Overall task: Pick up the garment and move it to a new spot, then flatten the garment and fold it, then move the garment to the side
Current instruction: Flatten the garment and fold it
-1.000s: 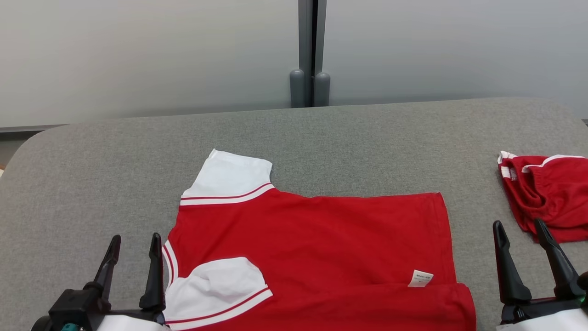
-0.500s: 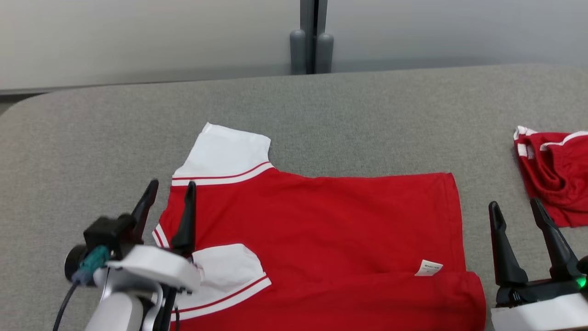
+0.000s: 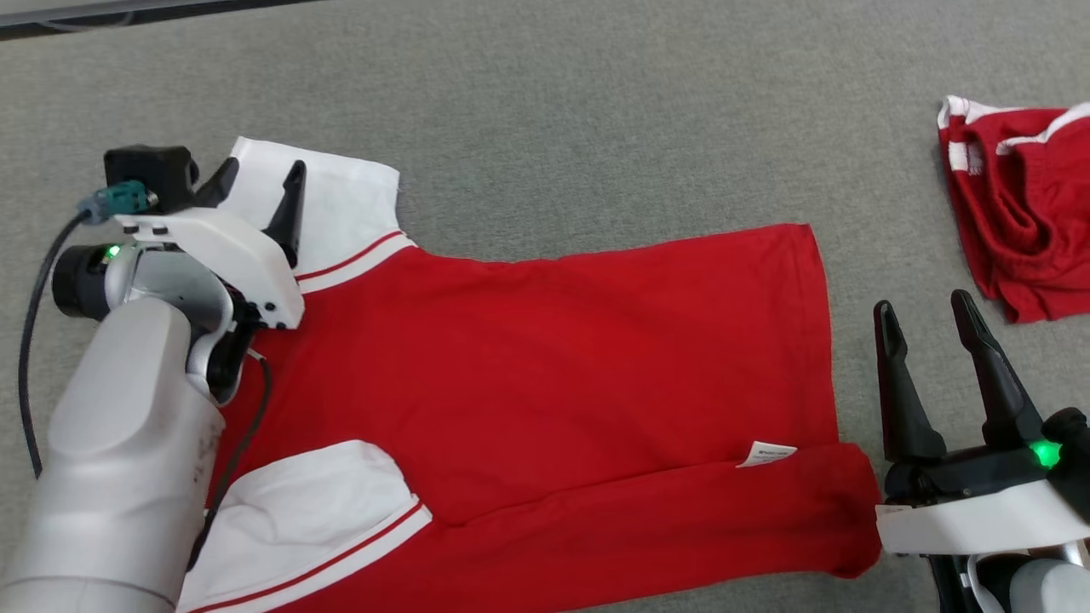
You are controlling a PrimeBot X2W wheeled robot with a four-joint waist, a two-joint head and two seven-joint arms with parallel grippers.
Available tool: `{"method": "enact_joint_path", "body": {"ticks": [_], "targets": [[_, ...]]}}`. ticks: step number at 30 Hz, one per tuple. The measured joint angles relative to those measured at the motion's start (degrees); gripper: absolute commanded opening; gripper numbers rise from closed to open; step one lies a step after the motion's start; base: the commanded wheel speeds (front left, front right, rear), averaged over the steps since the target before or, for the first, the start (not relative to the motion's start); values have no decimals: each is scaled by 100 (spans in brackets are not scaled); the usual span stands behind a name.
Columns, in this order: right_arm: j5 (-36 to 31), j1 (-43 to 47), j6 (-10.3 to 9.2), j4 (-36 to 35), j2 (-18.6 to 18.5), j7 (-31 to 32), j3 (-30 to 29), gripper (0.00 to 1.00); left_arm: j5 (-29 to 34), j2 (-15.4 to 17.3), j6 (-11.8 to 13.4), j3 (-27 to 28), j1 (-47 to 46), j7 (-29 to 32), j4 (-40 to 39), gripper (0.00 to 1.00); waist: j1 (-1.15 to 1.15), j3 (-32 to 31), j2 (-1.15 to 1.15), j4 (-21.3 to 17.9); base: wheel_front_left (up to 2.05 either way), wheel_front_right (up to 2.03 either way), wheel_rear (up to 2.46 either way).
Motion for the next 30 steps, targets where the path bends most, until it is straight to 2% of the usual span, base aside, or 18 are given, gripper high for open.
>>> {"method": "enact_joint_path", "body": {"ticks": [8, 9, 10, 11, 16, 22, 30], "targets": [[55, -120, 0, 190, 3, -90, 19, 100, -31, 151, -15, -58, -942, 543, 1460, 100, 0, 258, 0, -218, 0, 0, 0], [75, -120, 0, 222, 3, -89, 18, 100, -23, 143, -22, -101, -989, 570, 1562, 59, 0, 243, 0, -209, 0, 0, 0], [98, -119, 0, 241, -1, -88, 10, 100, -8, 137, -46, -141, -1042, 584, 1647, 12, 0, 229, 0, -196, 0, 0, 0], [112, -121, 0, 257, -14, -87, 3, 100, -10, 131, -59, -157, -1073, 572, 1714, 0, 0, 218, 0, -183, 0, 0, 0], [235, -141, 0, 424, -65, -67, -74, 100, 42, 65, -64, -265, -1087, 119, 1984, 0, 0, 143, 0, -130, 0, 0, 0], [410, -560, -1, 999, -411, 31, -231, 100, 4, -120, -114, -381, -1198, -185, 2209, 0, 0, 151, 0, 54, 0, 0, 0], [748, -1622, 0, 1989, -788, 242, 279, 100, -56, -332, -156, -559, -1424, -466, 2305, 0, 0, 346, 0, 347, 0, 0, 0]]}}
